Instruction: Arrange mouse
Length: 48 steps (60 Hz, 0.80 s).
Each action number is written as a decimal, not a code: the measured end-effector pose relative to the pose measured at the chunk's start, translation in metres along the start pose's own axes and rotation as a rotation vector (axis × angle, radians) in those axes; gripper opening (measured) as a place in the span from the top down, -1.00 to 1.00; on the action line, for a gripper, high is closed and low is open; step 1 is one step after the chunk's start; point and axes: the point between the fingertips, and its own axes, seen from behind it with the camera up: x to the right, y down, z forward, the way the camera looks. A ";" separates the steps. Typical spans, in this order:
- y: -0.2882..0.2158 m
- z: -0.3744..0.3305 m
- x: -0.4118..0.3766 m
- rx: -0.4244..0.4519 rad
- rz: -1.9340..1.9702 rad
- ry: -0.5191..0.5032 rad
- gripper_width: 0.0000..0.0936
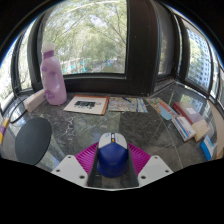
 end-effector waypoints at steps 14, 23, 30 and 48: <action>-0.002 -0.002 0.001 0.019 0.003 0.041 0.20; -0.014 -0.016 0.004 0.042 0.018 0.128 0.21; -0.068 -0.059 0.014 0.134 0.100 0.225 0.21; -0.198 -0.154 -0.109 0.418 0.122 0.171 0.21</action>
